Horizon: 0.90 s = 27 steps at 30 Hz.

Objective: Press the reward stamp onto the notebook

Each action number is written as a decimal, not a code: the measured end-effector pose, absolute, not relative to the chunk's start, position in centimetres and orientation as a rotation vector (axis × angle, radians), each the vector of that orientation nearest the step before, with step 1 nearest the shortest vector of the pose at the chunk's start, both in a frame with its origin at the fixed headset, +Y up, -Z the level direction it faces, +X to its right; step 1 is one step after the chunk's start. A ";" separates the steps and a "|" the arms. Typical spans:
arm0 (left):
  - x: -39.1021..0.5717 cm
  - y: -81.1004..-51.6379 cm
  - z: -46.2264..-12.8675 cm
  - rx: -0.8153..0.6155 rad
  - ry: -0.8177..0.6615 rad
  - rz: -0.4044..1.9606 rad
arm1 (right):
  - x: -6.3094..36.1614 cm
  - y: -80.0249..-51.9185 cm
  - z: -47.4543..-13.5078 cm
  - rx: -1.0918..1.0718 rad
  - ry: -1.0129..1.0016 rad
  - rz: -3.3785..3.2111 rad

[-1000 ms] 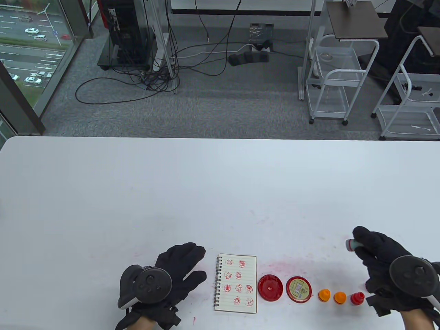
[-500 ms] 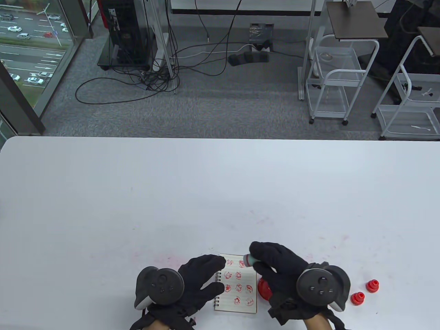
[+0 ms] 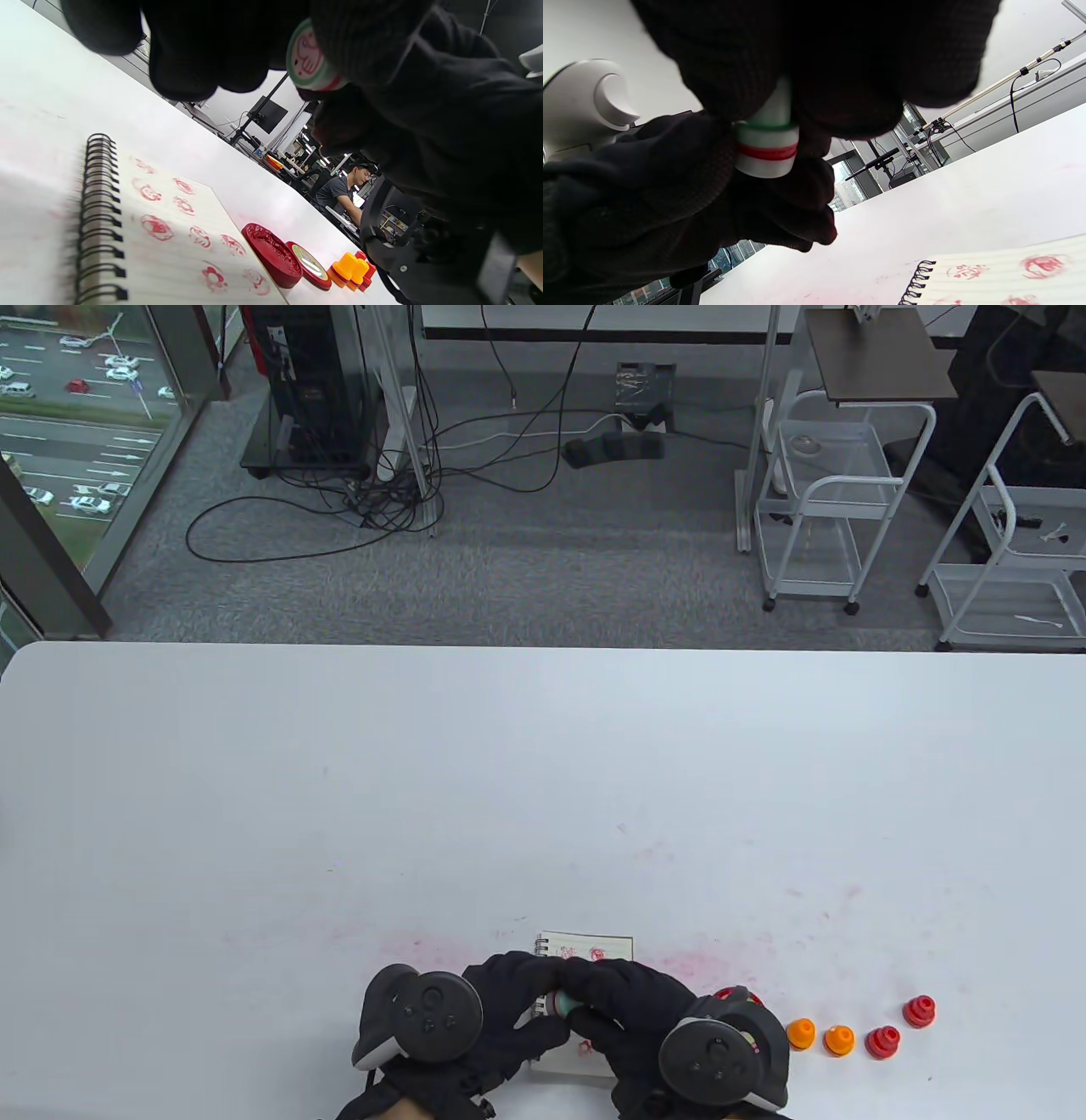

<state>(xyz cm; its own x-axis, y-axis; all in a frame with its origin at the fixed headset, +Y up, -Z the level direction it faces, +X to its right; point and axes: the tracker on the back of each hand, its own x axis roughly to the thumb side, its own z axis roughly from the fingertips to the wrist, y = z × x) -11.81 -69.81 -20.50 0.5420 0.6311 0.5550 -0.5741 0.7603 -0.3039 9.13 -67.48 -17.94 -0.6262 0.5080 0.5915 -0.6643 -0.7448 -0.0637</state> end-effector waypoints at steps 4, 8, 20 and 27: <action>-11.7 -69.5 -20.4 -0.069 -0.699 0.663 | 9.1 -67.5 -17.8 0.745 -0.374 2.339; -12.1 -69.9 -20.7 -0.100 -0.673 0.601 | 9.5 -67.2 -17.8 0.709 -0.404 2.347; -13.5 -73.9 -23.0 -0.297 -0.543 0.287 | 11.2 -67.2 -18.0 0.629 -0.395 2.323; -14.4 -74.7 -23.6 -0.334 -0.492 0.298 | 11.3 -67.3 -18.1 0.629 -0.386 2.338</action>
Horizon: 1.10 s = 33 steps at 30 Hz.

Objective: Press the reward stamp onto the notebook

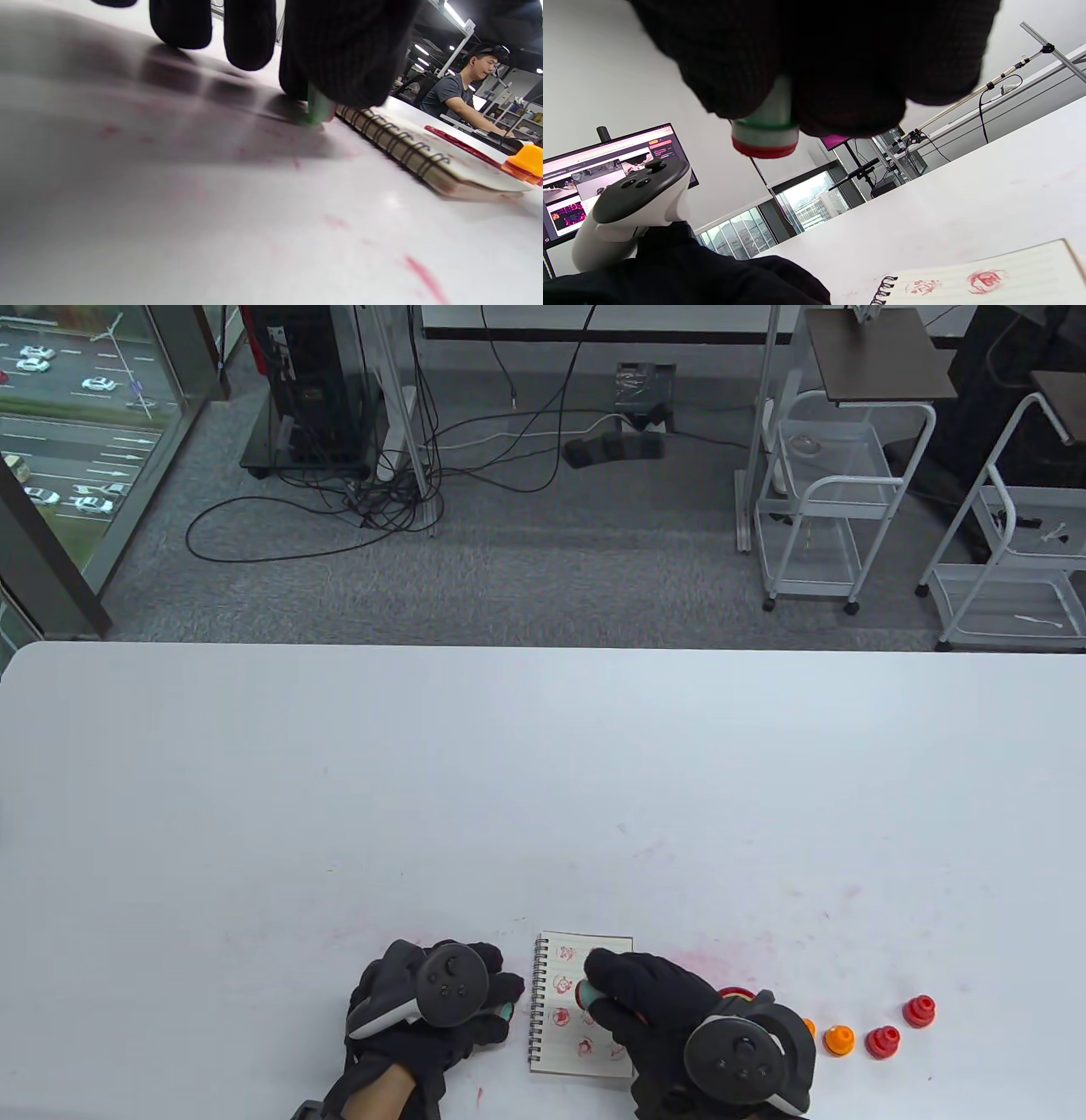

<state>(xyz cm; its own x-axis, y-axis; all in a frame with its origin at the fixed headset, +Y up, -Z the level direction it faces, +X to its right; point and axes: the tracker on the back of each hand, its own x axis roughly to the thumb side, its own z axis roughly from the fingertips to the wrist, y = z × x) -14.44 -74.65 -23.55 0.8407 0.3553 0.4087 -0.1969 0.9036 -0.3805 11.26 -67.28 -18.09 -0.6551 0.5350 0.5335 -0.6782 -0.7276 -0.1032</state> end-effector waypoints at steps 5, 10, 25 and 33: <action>-14.9 -74.5 -23.7 -0.335 -0.474 0.274 | 11.6 -67.2 -18.2 0.605 -0.395 2.355; -15.5 -73.8 -23.8 -0.313 -0.472 0.298 | 11.6 -65.8 -17.4 0.665 -0.513 2.499; -17.0 -69.6 -22.5 -0.149 -0.529 0.311 | 12.6 -69.1 -19.4 0.594 -0.115 2.940; -16.8 -69.7 -22.4 -0.160 -0.525 0.289 | 12.4 -70.9 -20.3 0.583 0.123 3.045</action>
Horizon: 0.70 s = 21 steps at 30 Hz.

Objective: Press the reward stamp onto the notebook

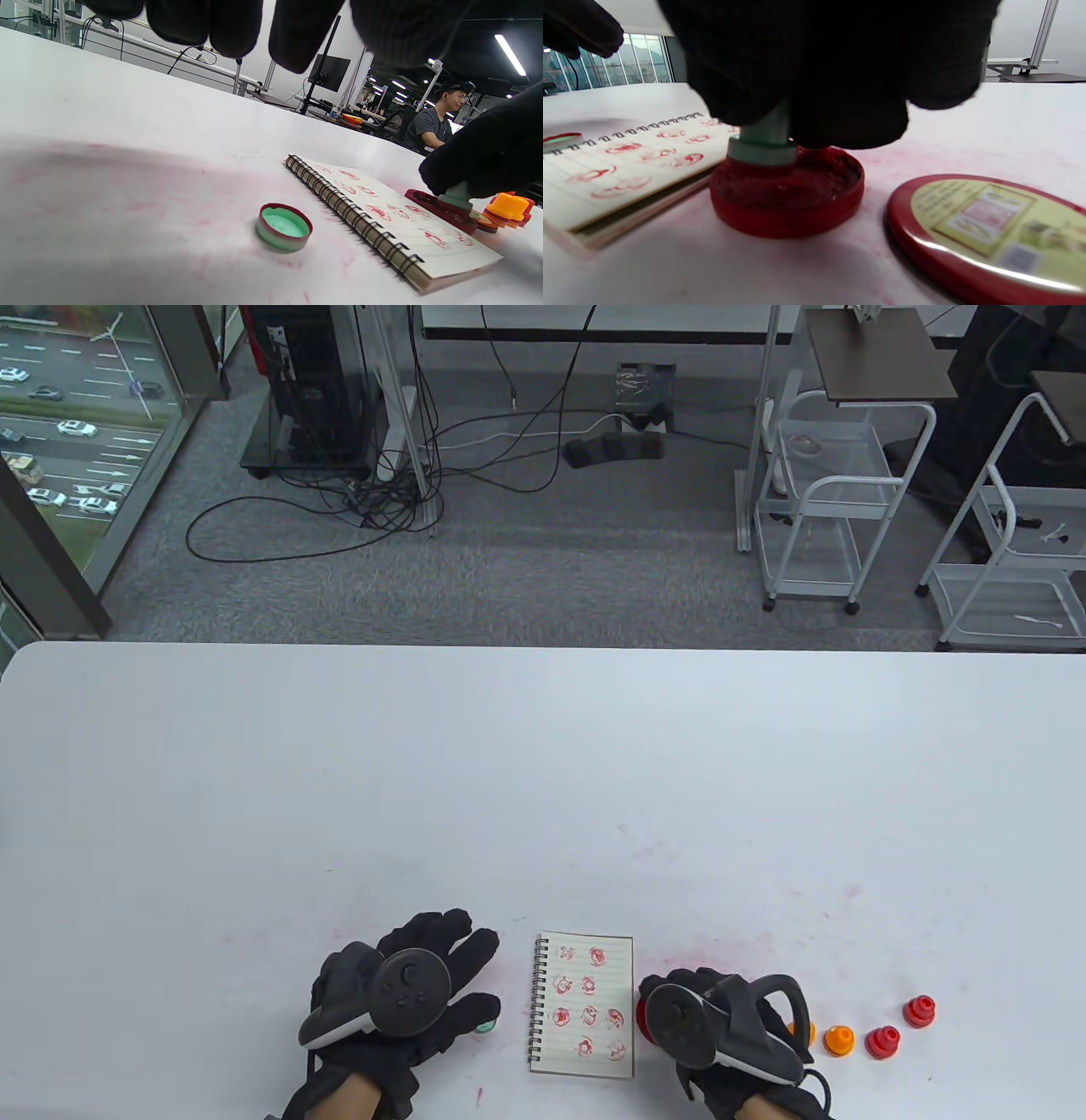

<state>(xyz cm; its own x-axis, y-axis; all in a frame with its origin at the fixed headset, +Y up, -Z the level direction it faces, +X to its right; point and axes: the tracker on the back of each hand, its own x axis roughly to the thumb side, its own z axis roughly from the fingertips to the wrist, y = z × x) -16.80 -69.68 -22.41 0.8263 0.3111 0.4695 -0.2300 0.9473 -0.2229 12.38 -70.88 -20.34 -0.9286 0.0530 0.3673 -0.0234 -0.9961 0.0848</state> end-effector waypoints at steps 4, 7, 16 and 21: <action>-16.8 -69.7 -22.4 -0.164 -0.523 0.292 | 12.3 -71.0 -20.3 0.590 0.174 3.045; -16.7 -69.7 -22.4 -0.168 -0.524 0.288 | 12.1 -71.3 -20.4 0.594 0.224 3.069; -16.8 -69.7 -22.4 -0.168 -0.513 0.299 | 11.2 -71.3 -20.6 0.579 0.288 3.138; -16.8 -69.6 -22.4 -0.171 -0.513 0.293 | 10.7 -71.3 -20.7 0.552 0.332 3.170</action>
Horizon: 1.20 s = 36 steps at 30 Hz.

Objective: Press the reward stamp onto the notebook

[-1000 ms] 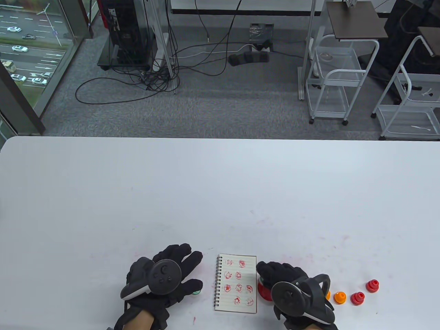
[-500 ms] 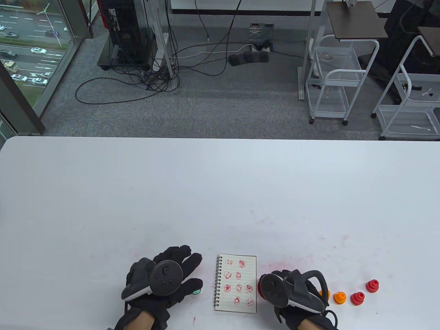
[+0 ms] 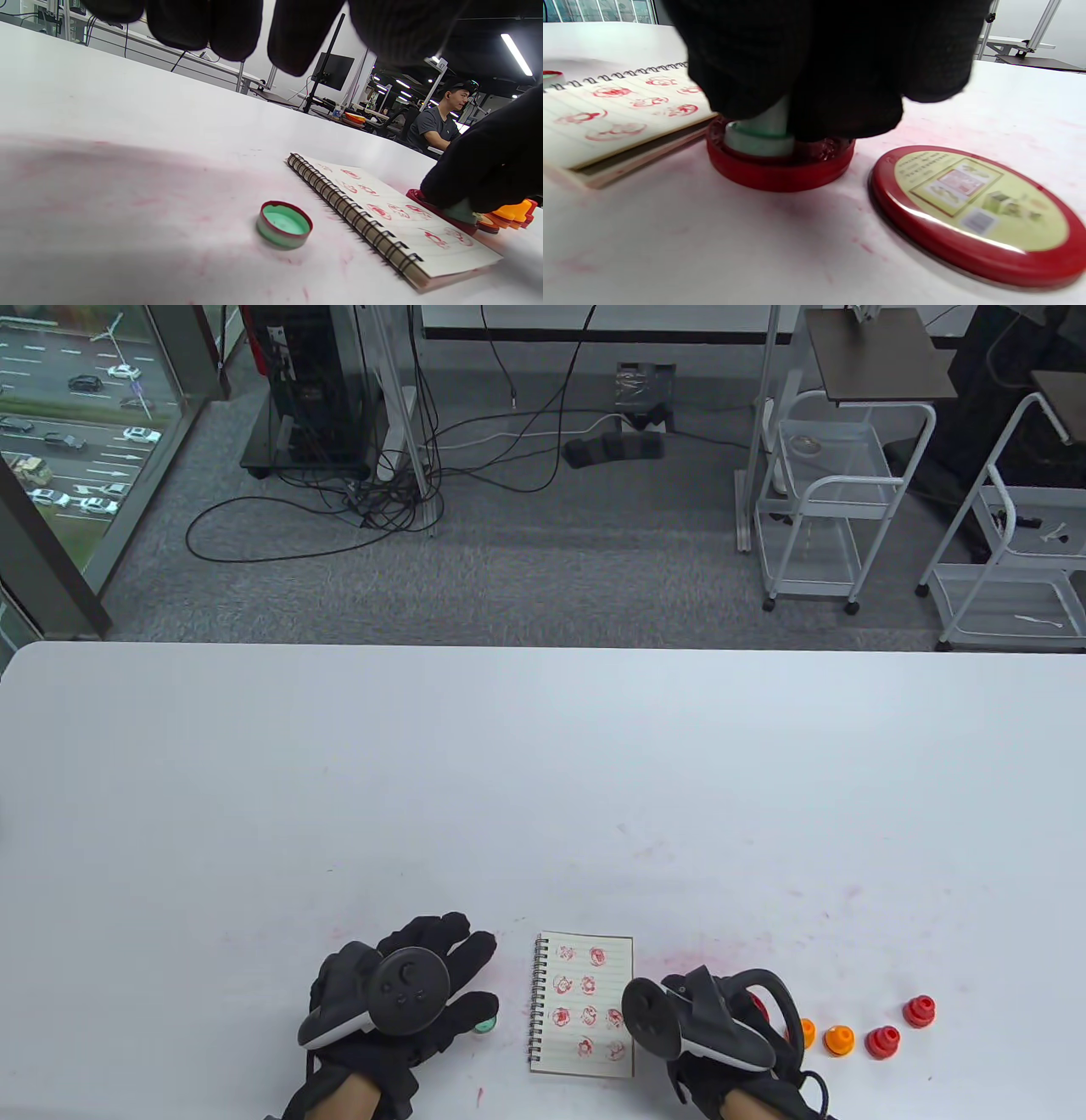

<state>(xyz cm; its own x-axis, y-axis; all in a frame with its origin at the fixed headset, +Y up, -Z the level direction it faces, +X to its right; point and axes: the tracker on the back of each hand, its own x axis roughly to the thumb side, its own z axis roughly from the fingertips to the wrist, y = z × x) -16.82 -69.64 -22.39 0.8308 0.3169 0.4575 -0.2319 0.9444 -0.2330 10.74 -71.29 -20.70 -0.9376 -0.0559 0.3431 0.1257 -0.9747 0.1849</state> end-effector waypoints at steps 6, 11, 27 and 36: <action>-16.8 -69.6 -22.4 -0.172 -0.513 0.292 | 10.5 -71.2 -20.9 -0.502 -0.327 -2.971; -16.7 -69.7 -22.4 -0.180 -0.517 0.288 | 10.1 -71.1 -21.2 -0.516 -0.356 -2.921; -17.1 -69.2 -22.4 -0.152 -0.505 0.280 | 10.4 -68.2 -20.9 -0.589 -0.033 -3.024; -17.2 -69.1 -22.4 -0.145 -0.505 0.273 | 8.3 -69.7 -22.3 -0.722 0.070 -3.010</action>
<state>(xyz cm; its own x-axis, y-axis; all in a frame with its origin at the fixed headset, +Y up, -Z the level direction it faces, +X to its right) -17.22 -69.08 -22.37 0.8402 0.2927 0.4566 -0.2215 0.9536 -0.2038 8.32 -69.74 -22.26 -0.8903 -0.0546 0.4521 0.0334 -0.9979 -0.0548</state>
